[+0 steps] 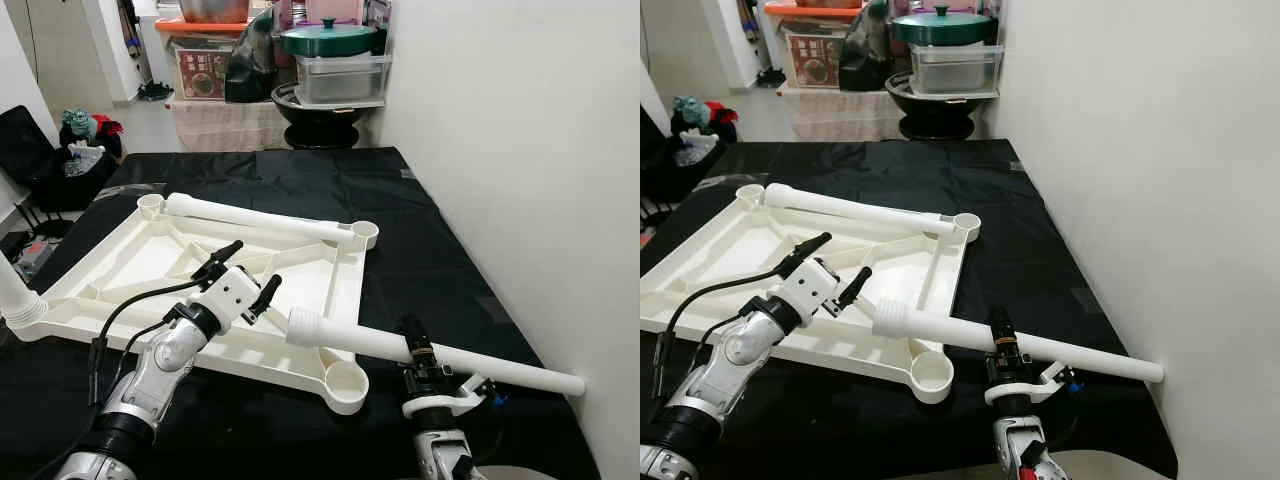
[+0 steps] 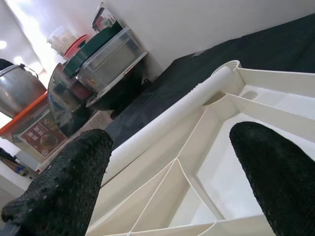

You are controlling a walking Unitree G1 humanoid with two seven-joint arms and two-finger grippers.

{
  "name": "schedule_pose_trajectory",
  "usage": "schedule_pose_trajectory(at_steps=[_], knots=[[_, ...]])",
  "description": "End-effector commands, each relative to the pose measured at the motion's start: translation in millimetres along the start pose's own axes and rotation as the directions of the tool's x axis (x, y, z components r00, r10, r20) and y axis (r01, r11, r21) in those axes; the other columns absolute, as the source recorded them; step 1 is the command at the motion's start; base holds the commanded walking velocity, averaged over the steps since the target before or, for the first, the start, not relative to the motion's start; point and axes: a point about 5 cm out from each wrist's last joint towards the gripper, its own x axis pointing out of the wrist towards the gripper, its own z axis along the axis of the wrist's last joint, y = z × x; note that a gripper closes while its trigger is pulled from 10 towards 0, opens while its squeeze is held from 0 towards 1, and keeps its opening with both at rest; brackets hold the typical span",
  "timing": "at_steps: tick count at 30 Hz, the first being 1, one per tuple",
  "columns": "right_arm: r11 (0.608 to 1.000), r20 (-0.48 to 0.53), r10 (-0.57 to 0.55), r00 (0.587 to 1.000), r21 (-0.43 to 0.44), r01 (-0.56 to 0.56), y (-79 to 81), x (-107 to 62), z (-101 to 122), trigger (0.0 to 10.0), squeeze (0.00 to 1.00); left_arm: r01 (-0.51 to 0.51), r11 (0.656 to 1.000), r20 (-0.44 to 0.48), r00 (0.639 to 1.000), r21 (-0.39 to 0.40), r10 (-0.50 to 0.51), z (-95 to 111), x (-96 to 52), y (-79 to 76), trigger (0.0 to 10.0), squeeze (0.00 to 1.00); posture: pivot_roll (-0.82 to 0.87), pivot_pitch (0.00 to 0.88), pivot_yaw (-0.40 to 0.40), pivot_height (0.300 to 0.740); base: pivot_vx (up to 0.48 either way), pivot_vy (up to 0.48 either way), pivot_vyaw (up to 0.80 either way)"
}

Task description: Building children table

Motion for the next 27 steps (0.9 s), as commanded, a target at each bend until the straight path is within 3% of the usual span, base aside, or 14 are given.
schedule_pose_trajectory(at_steps=[1, 21, 24, 27], knots=[[0.875, 0.009, 0.027, 1.0, -0.483, -0.019, 112.2, 95.6, 5, 0.0, 0.0, -0.006, 1.0, -0.006, 1.0, -0.011, 0.006, -1, -1.9, 1.0, 10.0, 0.0, 0.04, 0.0, -0.022, 0.74, 0.0, 0.0, 0.0], [0.82, -0.07, 0.06, 0.996, -0.566, -0.09, 124.1, 97.4, -6, 0.0, 0.0, -0.008, 1.0, -0.003, 1.0, -0.015, 0.008, 0, -1.1, -1.1, 10.0, 0.0, 0.04, 0.0, -0.023, 0.74, 0.0, 0.0, 0.0], [0.801, -0.078, 0.058, 0.995, -0.591, -0.093, 125.4, 98.9, -4, 0.0, 0.0, -0.007, 1.0, -0.004, 1.0, -0.015, 0.007, 0, -0.9, -1.6, 10.0, 0.0, 0.04, 0.0, -0.024, 0.74, 0.0, 0.0, 0.0], [0.749, -0.106, 0.064, 0.992, -0.652, -0.118, 130.0, 101.7, -3, 0.0, 0.0, -0.006, 1.0, -0.003, 1.0, -0.015, 0.006, 0, -0.7, -1.5, 10.0, 0.0, 0.04, 0.0, -0.024, 0.74, 0.0, 0.0, 0.0]])
